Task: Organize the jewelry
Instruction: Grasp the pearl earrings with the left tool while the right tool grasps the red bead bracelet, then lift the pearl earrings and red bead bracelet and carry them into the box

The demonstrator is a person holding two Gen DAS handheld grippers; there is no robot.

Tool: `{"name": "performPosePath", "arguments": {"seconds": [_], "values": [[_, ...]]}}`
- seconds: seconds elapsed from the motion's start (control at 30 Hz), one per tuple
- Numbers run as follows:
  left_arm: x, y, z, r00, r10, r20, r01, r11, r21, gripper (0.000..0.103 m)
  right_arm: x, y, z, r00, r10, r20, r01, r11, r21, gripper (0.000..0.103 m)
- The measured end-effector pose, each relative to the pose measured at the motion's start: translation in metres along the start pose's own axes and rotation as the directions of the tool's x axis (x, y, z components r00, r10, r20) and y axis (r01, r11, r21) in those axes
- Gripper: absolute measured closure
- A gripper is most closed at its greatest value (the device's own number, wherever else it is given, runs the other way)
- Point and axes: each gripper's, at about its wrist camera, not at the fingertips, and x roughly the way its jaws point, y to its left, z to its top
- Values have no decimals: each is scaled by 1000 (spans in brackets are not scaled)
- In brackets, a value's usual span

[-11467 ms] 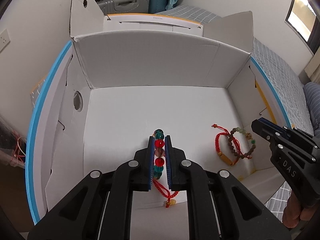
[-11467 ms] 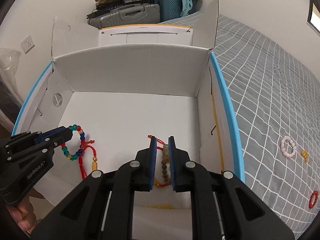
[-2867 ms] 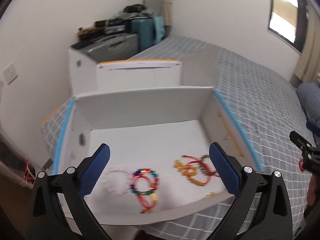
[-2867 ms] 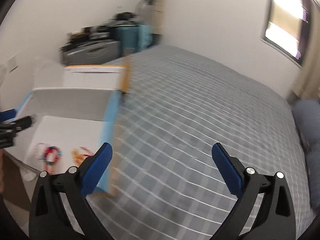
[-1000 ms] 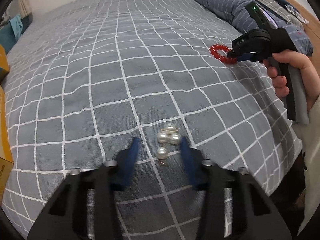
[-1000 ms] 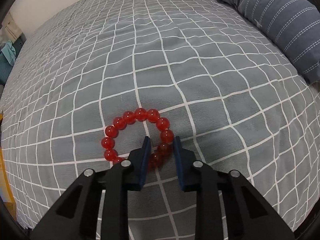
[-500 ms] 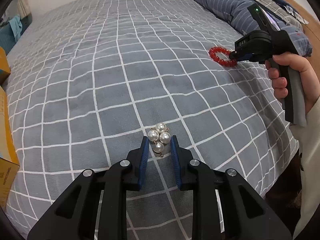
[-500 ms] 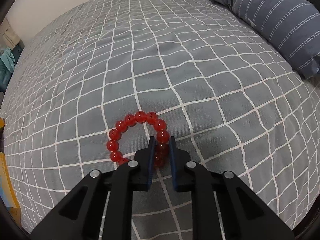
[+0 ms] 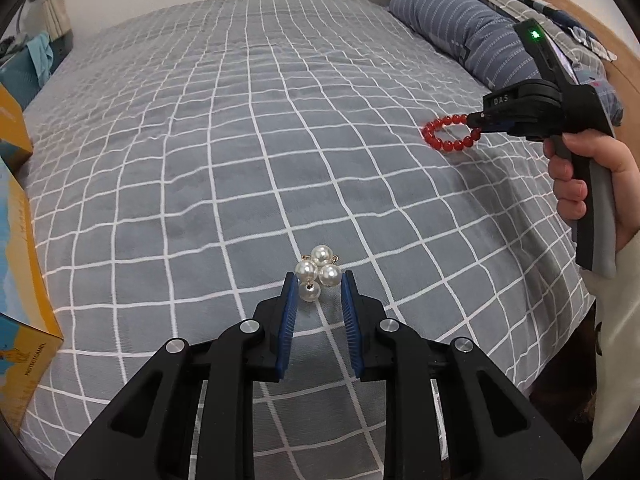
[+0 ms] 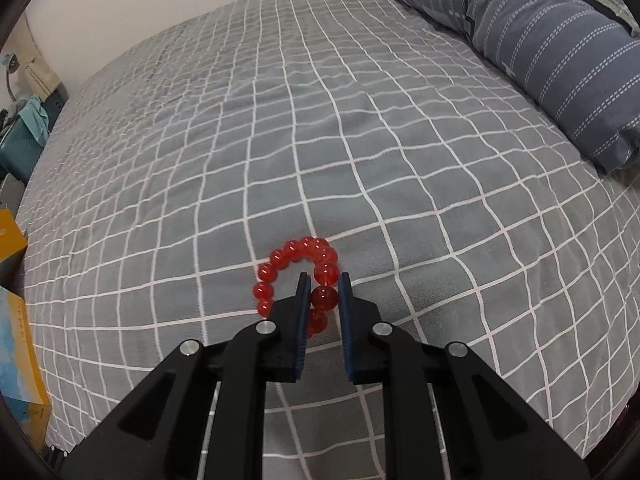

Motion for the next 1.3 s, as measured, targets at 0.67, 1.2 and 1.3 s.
{"name": "performPosePath", "arguments": {"seconds": [0.67,1.2,1.3], "values": [[-24,28,28,999,29,42,-26,997,-66,81,-47,20,-4,996,36,85,-30,997,-71,90],[-59,80,58,990,106,98,-89,983,-160,81,-104,49,-19,981,43,187,-13,987,-162,90],[-71,88,61,986,120,113,-99,980,-174,81,-115,62,-20,977,63,203,-24,981,-191,90]]}}
